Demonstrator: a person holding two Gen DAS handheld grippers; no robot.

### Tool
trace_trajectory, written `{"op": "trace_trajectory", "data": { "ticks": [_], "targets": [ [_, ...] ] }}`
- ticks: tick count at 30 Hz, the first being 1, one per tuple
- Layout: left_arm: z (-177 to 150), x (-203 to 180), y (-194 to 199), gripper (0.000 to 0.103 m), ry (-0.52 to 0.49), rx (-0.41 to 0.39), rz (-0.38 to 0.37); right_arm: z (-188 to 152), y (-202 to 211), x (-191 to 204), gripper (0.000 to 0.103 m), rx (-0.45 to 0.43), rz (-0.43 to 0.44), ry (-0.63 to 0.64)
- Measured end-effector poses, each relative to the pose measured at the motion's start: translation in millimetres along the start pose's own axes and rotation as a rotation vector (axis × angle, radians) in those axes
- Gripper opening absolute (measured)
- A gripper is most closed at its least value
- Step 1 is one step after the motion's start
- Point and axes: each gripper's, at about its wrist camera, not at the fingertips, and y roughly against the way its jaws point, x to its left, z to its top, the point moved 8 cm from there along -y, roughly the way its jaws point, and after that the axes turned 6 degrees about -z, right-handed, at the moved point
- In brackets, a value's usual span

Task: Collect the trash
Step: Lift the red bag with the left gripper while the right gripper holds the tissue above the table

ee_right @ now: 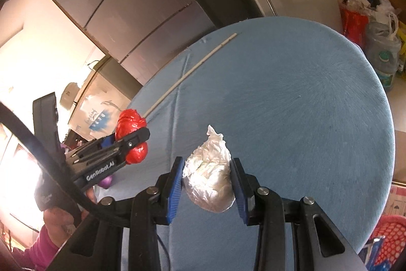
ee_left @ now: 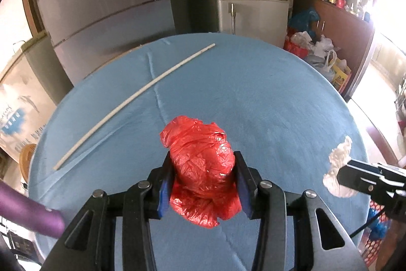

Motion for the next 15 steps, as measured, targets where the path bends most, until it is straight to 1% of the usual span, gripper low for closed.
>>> {"op": "trace_trajectory", "data": {
  "ticks": [5, 15],
  "targets": [
    [-10, 1, 32, 0.045, -0.017, -0.036, 0.028, -7, 18, 18, 0.039, -0.018, 0.014, 0.029],
    [-34, 9, 82, 0.046, -0.013, -0.086, 0.063, -22, 57, 55, 0.039, -0.046, 0.065, 0.078]
  ]
}}
